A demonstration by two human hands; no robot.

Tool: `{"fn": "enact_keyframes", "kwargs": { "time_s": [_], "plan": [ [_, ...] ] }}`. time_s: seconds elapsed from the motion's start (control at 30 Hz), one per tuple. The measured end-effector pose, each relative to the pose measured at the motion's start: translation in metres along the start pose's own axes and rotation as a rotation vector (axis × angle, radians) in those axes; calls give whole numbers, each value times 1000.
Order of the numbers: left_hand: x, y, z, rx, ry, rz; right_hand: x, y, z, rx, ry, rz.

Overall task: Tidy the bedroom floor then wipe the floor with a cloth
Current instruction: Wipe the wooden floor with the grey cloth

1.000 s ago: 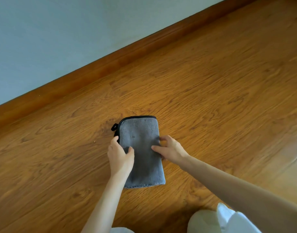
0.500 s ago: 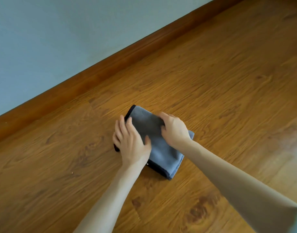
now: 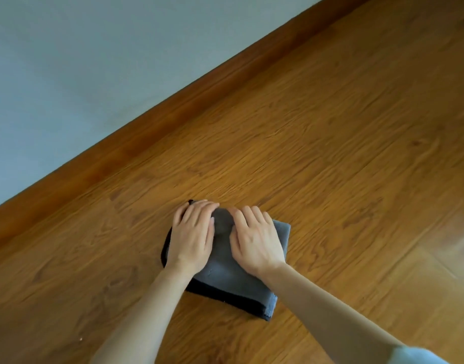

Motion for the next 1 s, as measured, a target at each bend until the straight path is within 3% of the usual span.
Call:
{"fn": "enact_keyframes", "kwargs": {
  "time_s": [0.37, 1.0],
  "plan": [
    [1, 6, -2, -2, -25, -127, 10, 2, 8, -29, 10, -2],
    [6, 4, -6, 32, -79, -94, 11, 5, 3, -13, -80, 22]
  ]
}}
Point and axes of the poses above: each hand's wrist, its own y-axis towards the middle knuckle, its own x-axis out of the palm, z = x × y, the point moved 1 cm from there along y, towards the middle knuckle, and after that the axes turned 13 degrees about x, right-handed, at the moved point
